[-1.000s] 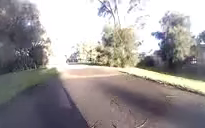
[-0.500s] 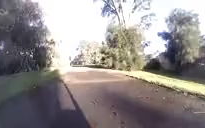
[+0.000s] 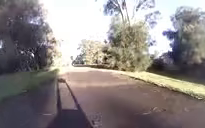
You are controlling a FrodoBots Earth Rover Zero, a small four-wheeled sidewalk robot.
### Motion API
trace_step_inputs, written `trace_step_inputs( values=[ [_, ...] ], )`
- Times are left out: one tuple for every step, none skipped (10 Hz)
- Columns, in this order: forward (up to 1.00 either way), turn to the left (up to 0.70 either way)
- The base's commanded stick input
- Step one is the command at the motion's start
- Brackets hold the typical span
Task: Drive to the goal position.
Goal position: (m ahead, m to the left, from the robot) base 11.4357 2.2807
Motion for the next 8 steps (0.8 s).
trace_step_inputs(
  values=[
    [1.0, 0.0],
    [1.0, 0.0],
    [1.0, 0.0],
    [1.0, 0.0],
    [1.0, 0.0],
    [1.0, 0.0],
    [1.0, 0.0],
    [1.0, 0.0]
  ],
)
